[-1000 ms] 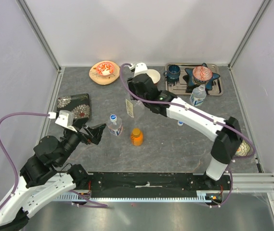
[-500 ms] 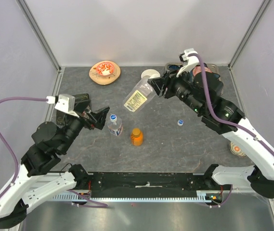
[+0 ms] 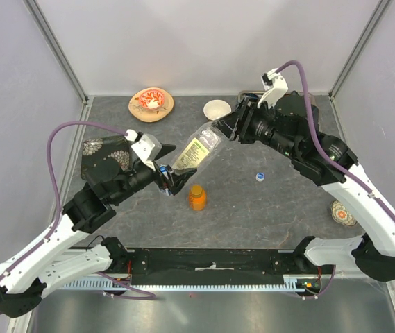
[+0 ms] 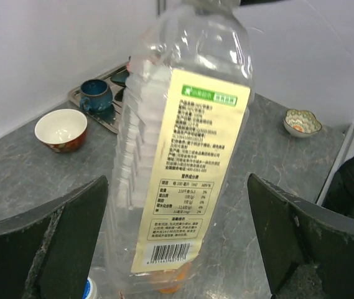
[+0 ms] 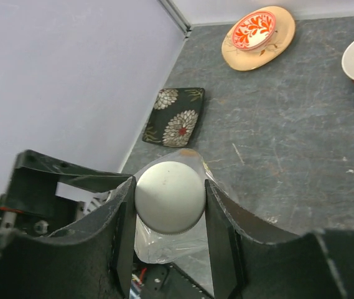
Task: Unscrew the bottle caps
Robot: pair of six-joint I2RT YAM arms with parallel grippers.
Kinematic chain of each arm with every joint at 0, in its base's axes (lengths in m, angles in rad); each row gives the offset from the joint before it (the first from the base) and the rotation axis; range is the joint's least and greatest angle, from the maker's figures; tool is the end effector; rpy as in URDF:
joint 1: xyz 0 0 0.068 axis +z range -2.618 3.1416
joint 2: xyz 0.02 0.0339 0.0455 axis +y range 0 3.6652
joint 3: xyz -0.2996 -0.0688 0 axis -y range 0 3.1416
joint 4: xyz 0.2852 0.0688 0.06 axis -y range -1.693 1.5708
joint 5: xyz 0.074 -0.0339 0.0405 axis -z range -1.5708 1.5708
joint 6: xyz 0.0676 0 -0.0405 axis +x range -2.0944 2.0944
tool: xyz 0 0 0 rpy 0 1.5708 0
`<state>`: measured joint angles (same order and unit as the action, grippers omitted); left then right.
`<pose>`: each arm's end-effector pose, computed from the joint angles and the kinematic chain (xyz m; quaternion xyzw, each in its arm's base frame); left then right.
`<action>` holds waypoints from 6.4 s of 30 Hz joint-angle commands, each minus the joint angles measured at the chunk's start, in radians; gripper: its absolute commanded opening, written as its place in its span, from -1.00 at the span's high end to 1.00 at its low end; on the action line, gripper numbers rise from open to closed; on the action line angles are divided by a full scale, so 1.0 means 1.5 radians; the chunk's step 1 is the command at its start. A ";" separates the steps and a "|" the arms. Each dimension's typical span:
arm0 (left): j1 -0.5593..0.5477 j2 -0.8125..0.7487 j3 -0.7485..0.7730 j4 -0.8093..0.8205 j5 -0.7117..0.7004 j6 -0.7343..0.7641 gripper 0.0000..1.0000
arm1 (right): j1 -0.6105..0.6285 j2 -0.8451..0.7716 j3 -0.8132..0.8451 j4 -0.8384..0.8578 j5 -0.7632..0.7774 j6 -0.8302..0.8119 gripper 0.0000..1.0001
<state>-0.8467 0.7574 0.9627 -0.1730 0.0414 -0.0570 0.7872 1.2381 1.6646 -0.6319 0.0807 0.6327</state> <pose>0.1375 -0.1597 0.4408 0.2812 0.6362 -0.3266 0.6399 0.2124 0.2054 0.5404 -0.0345 0.7749 0.3871 0.4985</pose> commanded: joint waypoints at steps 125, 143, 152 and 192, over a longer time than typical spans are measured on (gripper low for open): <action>0.002 0.219 0.162 -0.151 0.352 -0.042 0.96 | 0.003 -0.154 -0.138 0.101 -0.071 -0.083 -0.45; 0.002 0.197 0.136 -0.122 0.294 -0.037 0.96 | 0.003 -0.150 -0.154 0.102 -0.078 -0.064 -0.13; 0.002 0.182 0.116 -0.086 0.325 -0.048 0.96 | 0.003 -0.152 -0.171 0.105 -0.108 -0.074 1.00; 0.036 0.233 0.119 0.132 0.830 -0.202 0.96 | 0.014 -0.233 -0.169 0.144 -0.431 -0.312 -0.25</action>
<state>-0.8085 1.1362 1.0225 0.2123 1.3849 -0.5797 0.7952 0.8970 1.3876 -0.3061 -0.8028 0.1081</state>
